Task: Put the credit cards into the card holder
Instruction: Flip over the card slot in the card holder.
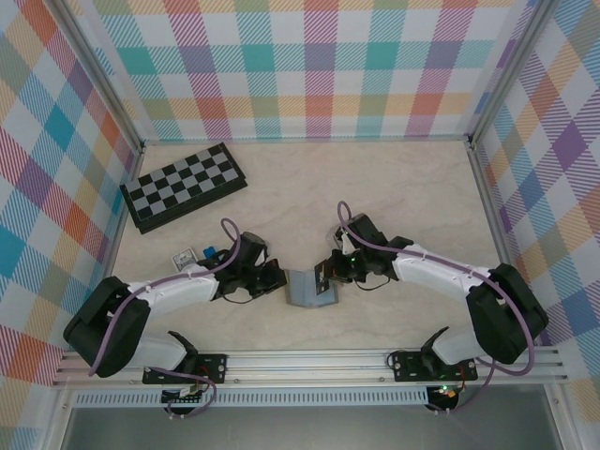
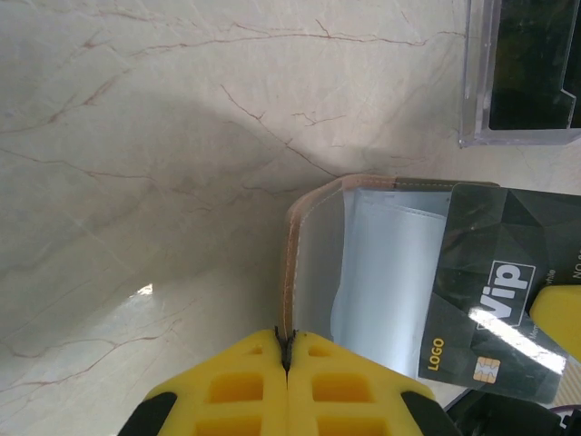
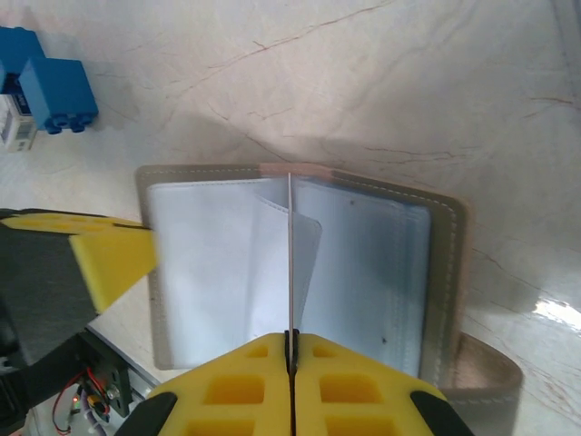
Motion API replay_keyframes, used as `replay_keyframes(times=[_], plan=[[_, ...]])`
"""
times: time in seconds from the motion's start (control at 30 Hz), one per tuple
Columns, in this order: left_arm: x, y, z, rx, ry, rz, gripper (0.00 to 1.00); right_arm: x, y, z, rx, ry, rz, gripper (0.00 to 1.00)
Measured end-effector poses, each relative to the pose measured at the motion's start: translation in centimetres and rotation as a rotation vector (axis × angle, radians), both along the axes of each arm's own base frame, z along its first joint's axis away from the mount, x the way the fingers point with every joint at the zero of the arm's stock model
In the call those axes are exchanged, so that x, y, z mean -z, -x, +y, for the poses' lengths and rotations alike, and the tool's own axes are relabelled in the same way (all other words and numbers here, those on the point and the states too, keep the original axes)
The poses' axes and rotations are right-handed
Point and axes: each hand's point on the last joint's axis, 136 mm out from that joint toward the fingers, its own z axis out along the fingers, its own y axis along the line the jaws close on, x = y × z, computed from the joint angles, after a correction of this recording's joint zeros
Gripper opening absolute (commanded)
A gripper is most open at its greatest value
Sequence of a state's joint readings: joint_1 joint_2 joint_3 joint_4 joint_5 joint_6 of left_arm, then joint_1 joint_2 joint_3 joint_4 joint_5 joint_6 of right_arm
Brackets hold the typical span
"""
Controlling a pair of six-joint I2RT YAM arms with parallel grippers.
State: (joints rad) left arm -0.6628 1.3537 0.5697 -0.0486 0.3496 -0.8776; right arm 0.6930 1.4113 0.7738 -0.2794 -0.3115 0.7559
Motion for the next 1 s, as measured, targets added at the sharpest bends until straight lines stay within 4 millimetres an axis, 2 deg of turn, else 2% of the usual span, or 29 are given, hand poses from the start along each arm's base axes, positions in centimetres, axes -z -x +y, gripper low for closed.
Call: replay_keyframes(times=[0.13, 0.23, 0.33, 0.53, 0.73, 0.87, 1.0], plan=[[0.2, 0.1, -0.8, 0.002, 0.013, 0.006, 0.0, -0.4, 0.1, 1.0, -0.009, -0.036, 0.003, 0.07], [0.5, 0.2, -1.1, 0.004, 0.015, 0.009, 0.0, 0.1, 0.2, 1.3, -0.01, -0.035, 0.013, 0.07], [0.6, 0.2, -1.1, -0.002, 0.012, 0.012, 0.04, 0.4, 0.3, 1.4, -0.007, -0.032, 0.024, 0.08], [0.7, 0.0, -0.9, -0.014, -0.005, 0.004, 0.01, -0.3, 0.2, 2.6, -0.014, -0.117, 0.022, 0.08], [1.6, 0.0, -0.7, -0.017, -0.028, 0.017, 0.0, -0.3, -0.1, 2.4, -0.003, -0.096, 0.015, 0.08], [3.1, 0.0, -0.5, -0.02, -0.056, 0.044, 0.0, -1.1, 0.1, 2.7, -0.022, -0.12, 0.006, 0.08], [3.3, -0.4, -0.9, -0.018, -0.046, 0.034, 0.0, -2.7, 0.0, 2.8, -0.031, -0.143, -0.027, 0.09]])
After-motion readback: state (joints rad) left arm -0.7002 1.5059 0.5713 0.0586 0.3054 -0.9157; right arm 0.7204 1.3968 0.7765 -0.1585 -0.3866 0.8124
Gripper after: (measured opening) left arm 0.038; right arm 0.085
